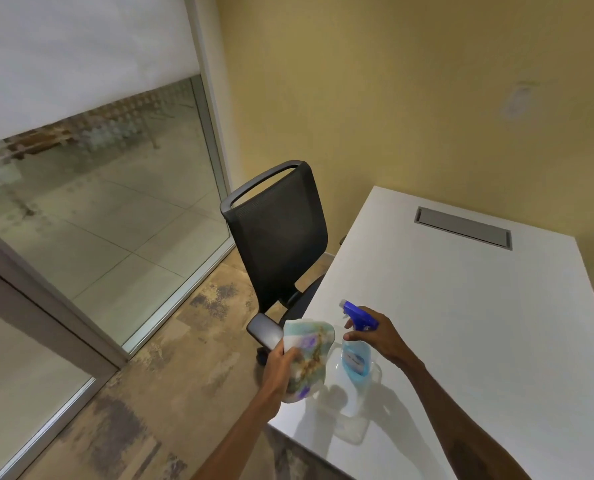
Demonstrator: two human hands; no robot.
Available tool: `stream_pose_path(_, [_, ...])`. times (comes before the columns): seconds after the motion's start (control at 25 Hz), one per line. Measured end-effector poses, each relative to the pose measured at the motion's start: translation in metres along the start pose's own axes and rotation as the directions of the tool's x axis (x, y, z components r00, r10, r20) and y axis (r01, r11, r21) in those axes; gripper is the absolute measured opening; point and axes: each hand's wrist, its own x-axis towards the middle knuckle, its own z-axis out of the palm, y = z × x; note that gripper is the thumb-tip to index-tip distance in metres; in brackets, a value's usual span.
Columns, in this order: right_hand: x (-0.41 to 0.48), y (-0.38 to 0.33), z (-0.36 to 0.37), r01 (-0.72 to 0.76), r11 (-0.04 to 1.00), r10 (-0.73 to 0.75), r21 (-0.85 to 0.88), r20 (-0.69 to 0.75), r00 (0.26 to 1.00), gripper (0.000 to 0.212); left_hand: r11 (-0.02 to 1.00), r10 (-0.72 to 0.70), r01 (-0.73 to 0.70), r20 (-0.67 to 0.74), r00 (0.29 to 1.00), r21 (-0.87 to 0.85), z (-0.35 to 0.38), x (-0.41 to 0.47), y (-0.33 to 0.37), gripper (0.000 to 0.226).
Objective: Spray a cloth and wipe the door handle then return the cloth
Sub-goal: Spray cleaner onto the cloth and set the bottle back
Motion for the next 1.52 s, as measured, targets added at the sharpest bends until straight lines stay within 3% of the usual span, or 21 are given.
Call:
stream_pose_path(0.04, [0.003, 0.002, -0.002, 0.015, 1.0, -0.015, -0.005, -0.003, 1.0, 0.046, 0.931, -0.362, 0.326, -0.313, 0.878, -0.161, 0.015, 0.003, -0.015, 0.017])
stream_pose_path(0.08, [0.006, 0.006, -0.004, 0.03, 1.0, -0.03, -0.003, 0.006, 1.0, 0.045, 0.822, -0.554, 0.492, -0.604, 0.574, -0.287, 0.027, -0.01, -0.026, 0.014])
stream_pose_path(0.12, [0.008, 0.007, -0.006, 0.035, 0.999, -0.035, -0.001, 0.02, 0.999, 0.045, 0.697, -0.669, 0.576, -0.676, 0.309, -0.426, 0.034, -0.027, -0.037, 0.015])
stream_pose_path(0.16, [0.011, 0.01, -0.008, 0.031, 0.999, -0.032, 0.006, 0.033, 0.999, 0.044, 0.627, -0.741, 0.559, -0.636, 0.215, -0.542, 0.041, -0.037, -0.044, 0.013])
stream_pose_path(0.2, [0.014, 0.012, -0.01, 0.021, 1.0, -0.022, 0.012, 0.043, 0.999, 0.043, 0.596, -0.784, 0.506, -0.59, 0.195, -0.623, 0.043, -0.037, -0.043, 0.012])
stream_pose_path(0.56, [0.038, 0.028, -0.008, -0.109, 0.985, 0.107, 0.131, 0.023, 0.994, 0.045, 0.602, -0.773, 0.522, -0.606, 0.188, -0.605, 0.048, -0.016, -0.023, 0.008])
stream_pose_path(0.8, [0.034, 0.038, -0.001, -0.155, 0.972, 0.159, 0.179, -0.011, 0.987, 0.06, 0.59, -0.786, 0.557, -0.574, 0.23, -0.585, 0.052, -0.006, -0.015, 0.035])
stream_pose_path(0.92, [0.025, 0.036, 0.0, -0.075, 0.981, 0.083, 0.181, -0.041, 0.996, 0.074, 0.586, -0.791, 0.568, -0.559, 0.247, -0.578, 0.051, -0.004, -0.013, 0.04])
stream_pose_path(1.04, [0.007, 0.034, 0.003, 0.009, 0.981, 0.035, 0.193, -0.227, 0.973, 0.073, 0.603, -0.778, 0.591, -0.56, 0.285, -0.536, 0.048, -0.005, -0.008, 0.034])
stream_pose_path(1.16, [-0.027, 0.026, 0.006, 0.102, 0.973, 0.02, 0.206, -0.517, 0.856, 0.062, 0.615, -0.763, 0.62, -0.567, 0.31, -0.487, 0.044, -0.009, -0.006, 0.023])
stream_pose_path(1.24, [-0.049, 0.013, 0.011, 0.18, 0.975, -0.069, 0.129, -0.597, 0.8, 0.052, 0.642, -0.731, 0.645, -0.584, 0.352, -0.414, 0.038, -0.016, -0.006, 0.02])
stream_pose_path(1.4, [-0.067, -0.03, 0.041, 0.226, 0.974, -0.22, -0.029, -0.381, 0.898, 0.017, 0.67, -0.691, 0.693, -0.565, 0.451, -0.266, 0.018, -0.031, 0.005, 0.029])
stream_pose_path(1.52, [-0.049, -0.063, 0.057, 0.245, 0.953, -0.254, -0.179, -0.029, 0.967, 0.036, 0.691, -0.658, 0.699, -0.561, 0.502, -0.184, 0.004, -0.04, 0.024, 0.038])
